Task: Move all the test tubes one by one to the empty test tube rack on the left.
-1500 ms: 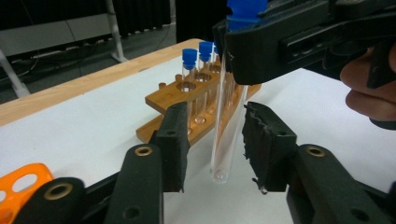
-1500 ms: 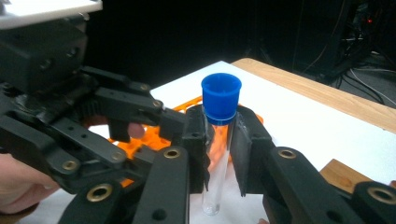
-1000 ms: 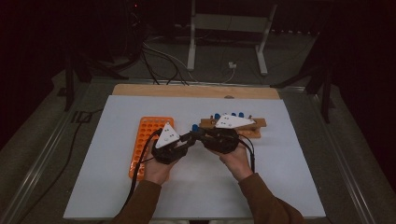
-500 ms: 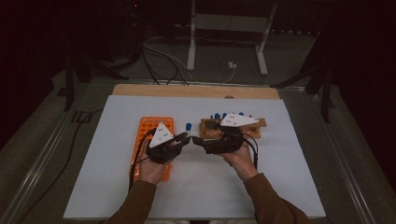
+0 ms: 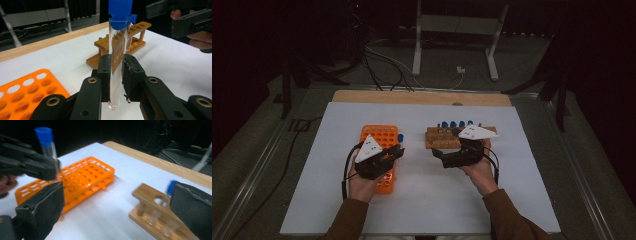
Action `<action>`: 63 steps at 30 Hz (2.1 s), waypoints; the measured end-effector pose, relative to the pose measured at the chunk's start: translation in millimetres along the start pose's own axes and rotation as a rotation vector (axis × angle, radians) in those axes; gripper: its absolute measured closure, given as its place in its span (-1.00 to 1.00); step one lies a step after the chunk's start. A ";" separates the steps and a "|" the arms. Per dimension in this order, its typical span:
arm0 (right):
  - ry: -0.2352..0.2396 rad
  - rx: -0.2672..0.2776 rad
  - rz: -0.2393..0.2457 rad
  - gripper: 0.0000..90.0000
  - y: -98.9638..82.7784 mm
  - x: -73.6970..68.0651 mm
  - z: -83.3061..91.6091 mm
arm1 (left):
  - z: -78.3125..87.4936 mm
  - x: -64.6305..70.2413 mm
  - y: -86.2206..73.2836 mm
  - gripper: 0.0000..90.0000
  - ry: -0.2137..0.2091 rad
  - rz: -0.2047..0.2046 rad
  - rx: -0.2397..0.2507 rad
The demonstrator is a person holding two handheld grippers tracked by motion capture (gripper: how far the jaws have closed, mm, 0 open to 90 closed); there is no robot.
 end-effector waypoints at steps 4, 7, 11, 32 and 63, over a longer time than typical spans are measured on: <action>-0.031 0.007 -0.010 -1.00 -6.2 9.9 8.8 | 9.8 -1.5 -8.4 0.74 0.012 0.013 0.003; -0.048 0.002 -0.011 -1.00 -10.9 14.7 14.2 | 16.4 -1.4 -14.0 0.74 0.018 0.019 0.001; -0.064 0.012 -0.008 -1.00 -13.6 19.4 22.1 | 24.3 1.9 -19.9 0.73 0.024 0.015 0.002; -0.131 0.036 -0.049 -1.00 -40.5 47.5 60.7 | 41.0 22.5 -63.6 0.73 -0.034 0.007 -0.101; -0.164 0.019 -0.048 -1.00 -57.5 52.3 61.7 | 42.9 34.4 -75.8 0.29 -0.067 -0.035 -0.170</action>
Point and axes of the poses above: each handheld gripper's, and its own axes: z roughly backward along the jaws, y roughly out of its top, x roughly to its right, the point moved 5 cm from there along -z, roughly forward along the jaws, and after that the axes turned 11 degrees about -z, right-handed, at the moved point
